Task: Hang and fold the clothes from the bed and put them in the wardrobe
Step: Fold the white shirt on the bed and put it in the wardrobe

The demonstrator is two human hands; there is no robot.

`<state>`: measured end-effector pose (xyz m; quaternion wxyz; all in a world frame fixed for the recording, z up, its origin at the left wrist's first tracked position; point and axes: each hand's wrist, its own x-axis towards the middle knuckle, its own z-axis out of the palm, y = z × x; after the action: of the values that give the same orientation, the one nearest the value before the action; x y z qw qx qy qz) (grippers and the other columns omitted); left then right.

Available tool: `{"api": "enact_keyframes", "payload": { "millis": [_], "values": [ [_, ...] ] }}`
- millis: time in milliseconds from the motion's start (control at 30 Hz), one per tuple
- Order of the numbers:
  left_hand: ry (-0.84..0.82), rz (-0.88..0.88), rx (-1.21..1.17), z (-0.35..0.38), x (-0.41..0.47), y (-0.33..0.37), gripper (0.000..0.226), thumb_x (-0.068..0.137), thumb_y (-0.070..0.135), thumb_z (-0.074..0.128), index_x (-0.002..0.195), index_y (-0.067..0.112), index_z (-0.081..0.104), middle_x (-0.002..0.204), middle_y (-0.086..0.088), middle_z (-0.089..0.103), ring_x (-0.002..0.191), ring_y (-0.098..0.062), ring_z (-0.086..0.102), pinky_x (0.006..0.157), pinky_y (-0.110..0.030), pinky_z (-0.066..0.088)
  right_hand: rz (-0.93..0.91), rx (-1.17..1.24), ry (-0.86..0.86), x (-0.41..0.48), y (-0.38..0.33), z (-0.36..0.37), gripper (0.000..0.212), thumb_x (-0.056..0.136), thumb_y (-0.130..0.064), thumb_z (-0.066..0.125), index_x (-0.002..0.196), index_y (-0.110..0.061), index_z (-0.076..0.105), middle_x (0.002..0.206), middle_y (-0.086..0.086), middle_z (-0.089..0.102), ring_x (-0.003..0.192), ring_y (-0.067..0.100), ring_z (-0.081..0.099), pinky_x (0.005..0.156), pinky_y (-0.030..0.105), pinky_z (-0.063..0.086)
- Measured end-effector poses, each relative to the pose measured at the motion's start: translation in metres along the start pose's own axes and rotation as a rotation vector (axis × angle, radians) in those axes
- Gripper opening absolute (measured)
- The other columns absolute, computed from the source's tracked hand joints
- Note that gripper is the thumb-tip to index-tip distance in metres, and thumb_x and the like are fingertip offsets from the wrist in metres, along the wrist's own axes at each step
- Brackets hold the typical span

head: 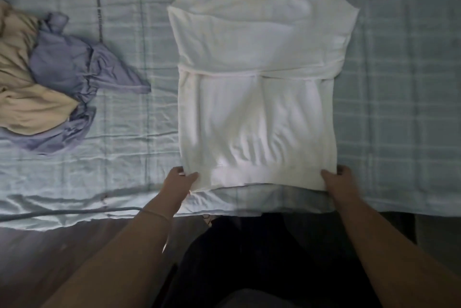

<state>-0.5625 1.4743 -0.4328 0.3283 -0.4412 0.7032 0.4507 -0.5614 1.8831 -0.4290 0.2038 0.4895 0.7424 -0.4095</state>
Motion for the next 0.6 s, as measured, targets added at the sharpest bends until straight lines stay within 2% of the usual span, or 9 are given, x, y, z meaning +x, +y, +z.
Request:
{"api": "enact_keyframes", "payload": {
  "millis": [100,167,267,300,367,433,467,533,600],
  "values": [
    [-0.137,-0.034,-0.15,-0.003,-0.002,-0.008,0.032,0.097,0.025,0.062,0.119,0.001,0.062,0.108,-0.02,0.067,0.081,-0.028,0.062,0.062,-0.034,0.05,0.067,0.078,-0.072,0.0,-0.002,-0.009,0.039,0.095,-0.014,0.06,0.127,0.008,0.055,0.125,0.03,0.059,0.111,0.041,0.059,0.098,0.056,0.047],
    [-0.173,-0.053,-0.349,-0.012,-0.01,-0.012,0.029,0.101,0.021,0.056,0.122,0.002,0.058,0.11,-0.017,0.065,0.088,-0.029,0.064,0.062,-0.033,0.056,0.124,0.279,-0.099,-0.004,-0.007,-0.015,0.036,0.099,-0.011,0.053,0.132,0.003,0.051,0.122,0.025,0.06,0.1,0.036,0.059,0.095,0.057,0.048],
    [-0.197,-0.069,-0.532,-0.028,-0.025,-0.022,0.025,0.103,0.018,0.052,0.123,0.004,0.054,0.123,-0.017,0.06,0.113,-0.035,0.06,0.071,-0.038,0.062,0.192,0.492,-0.185,-0.019,-0.007,-0.026,0.029,0.101,-0.011,0.05,0.13,-0.007,0.052,0.114,0.014,0.06,0.083,0.023,0.059,0.063,0.039,0.059],
    [-0.21,-0.071,-0.551,-0.033,-0.032,-0.025,0.023,0.103,0.017,0.052,0.122,0.004,0.054,0.125,-0.017,0.059,0.116,-0.035,0.058,0.074,-0.039,0.062,0.201,0.525,-0.204,-0.026,-0.004,-0.029,0.026,0.101,-0.012,0.05,0.127,-0.009,0.054,0.113,0.013,0.061,0.081,0.022,0.06,0.054,0.035,0.059],
    [-0.241,-0.054,-0.554,-0.042,-0.048,-0.028,0.02,0.102,0.015,0.052,0.117,0.002,0.057,0.125,-0.018,0.06,0.113,-0.033,0.061,0.074,-0.037,0.062,0.231,0.599,-0.21,-0.04,0.005,-0.038,0.018,0.102,-0.012,0.049,0.119,-0.01,0.056,0.11,0.011,0.061,0.078,0.021,0.063,0.046,0.033,0.057],
    [-0.254,-0.036,-0.551,-0.05,-0.066,-0.028,0.018,0.102,0.011,0.052,0.115,0.001,0.058,0.122,-0.019,0.061,0.105,-0.032,0.063,0.069,-0.036,0.062,0.245,0.662,-0.199,-0.054,0.015,-0.05,0.024,0.102,-0.013,0.049,0.124,-0.007,0.054,0.109,0.011,0.061,0.081,0.021,0.063,0.053,0.034,0.059],
    [-0.254,-0.033,-0.546,-0.053,-0.074,-0.029,0.017,0.102,0.009,0.052,0.115,0.001,0.058,0.122,-0.02,0.061,0.103,-0.032,0.063,0.068,-0.038,0.062,0.25,0.68,-0.192,-0.06,0.02,-0.054,0.03,0.102,-0.015,0.049,0.131,-0.006,0.051,0.115,0.013,0.061,0.088,0.022,0.062,0.064,0.037,0.06],
    [-0.256,-0.046,-0.531,-0.058,-0.088,-0.031,0.021,0.101,0.008,0.051,0.121,0.001,0.056,0.125,-0.02,0.06,0.105,-0.034,0.062,0.069,-0.04,0.063,0.265,0.691,-0.189,-0.072,0.032,-0.063,0.04,0.102,-0.018,0.05,0.139,-0.005,0.045,0.135,0.017,0.055,0.107,0.028,0.06,0.091,0.044,0.052],
    [-0.249,-0.079,-0.507,-0.061,-0.102,-0.037,0.032,0.102,0.007,0.049,0.132,-0.004,0.049,0.125,-0.022,0.058,0.101,-0.034,0.062,0.064,-0.037,0.063,0.328,0.739,-0.202,-0.086,0.045,-0.072,0.043,0.102,-0.021,0.05,0.141,-0.004,0.045,0.139,0.018,0.053,0.123,0.033,0.055,0.104,0.052,0.043]
  ]
}}
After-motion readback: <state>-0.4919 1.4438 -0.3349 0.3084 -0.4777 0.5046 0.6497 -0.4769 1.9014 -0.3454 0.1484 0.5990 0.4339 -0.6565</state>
